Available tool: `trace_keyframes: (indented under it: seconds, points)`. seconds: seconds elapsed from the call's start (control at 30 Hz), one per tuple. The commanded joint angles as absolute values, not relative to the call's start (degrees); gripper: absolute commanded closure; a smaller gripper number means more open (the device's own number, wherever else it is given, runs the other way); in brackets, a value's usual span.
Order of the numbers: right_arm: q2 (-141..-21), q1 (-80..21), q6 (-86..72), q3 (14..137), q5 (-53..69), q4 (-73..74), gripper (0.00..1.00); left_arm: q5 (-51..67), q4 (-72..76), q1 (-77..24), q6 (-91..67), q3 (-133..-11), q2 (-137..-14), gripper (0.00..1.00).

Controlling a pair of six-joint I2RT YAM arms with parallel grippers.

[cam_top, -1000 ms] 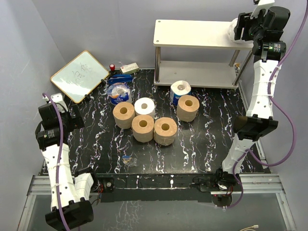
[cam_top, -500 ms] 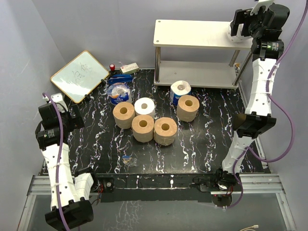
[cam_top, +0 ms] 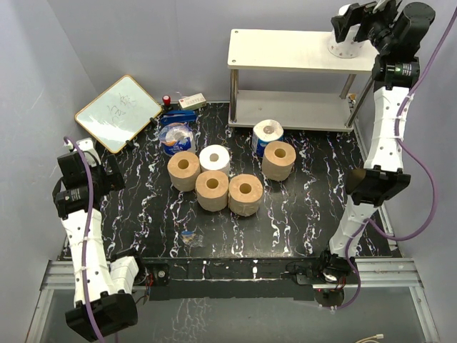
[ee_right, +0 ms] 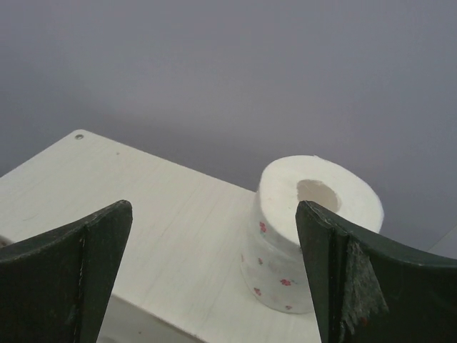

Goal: Place and organize the paper towels onto the shelf

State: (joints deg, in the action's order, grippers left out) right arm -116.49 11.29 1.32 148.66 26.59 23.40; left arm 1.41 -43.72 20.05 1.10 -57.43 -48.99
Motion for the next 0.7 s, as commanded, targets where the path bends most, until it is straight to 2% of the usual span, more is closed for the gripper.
trace_keyframes:
  seconds: [0.0,0.13,0.23,0.33,0.47,0.67]
  points:
    - [-105.8,8.5,4.5,144.1,38.6,27.0,0.01,1.1,-43.7,20.8,1.5,-58.1,-48.2,0.02]
    - [-93.5,2.6,30.9,123.0,32.6,53.1,0.02,1.4,-43.7,22.1,1.5,-58.1,-47.4,0.02]
    - [-83.9,2.5,41.3,100.6,26.9,57.5,0.02,1.4,-43.7,22.2,1.6,-58.0,-47.5,0.02]
    - [-77.3,2.3,49.6,84.8,25.9,60.3,0.02,1.6,-43.7,22.2,1.6,-58.0,-47.7,0.02]
    - [-76.6,0.8,53.0,75.9,27.3,62.0,0.04,1.4,-43.7,22.2,1.6,-58.0,-48.1,0.02]
    - [-82.2,-8.0,48.4,78.2,27.8,56.7,0.10,0.9,-43.6,22.3,1.4,-58.0,-47.9,0.02]
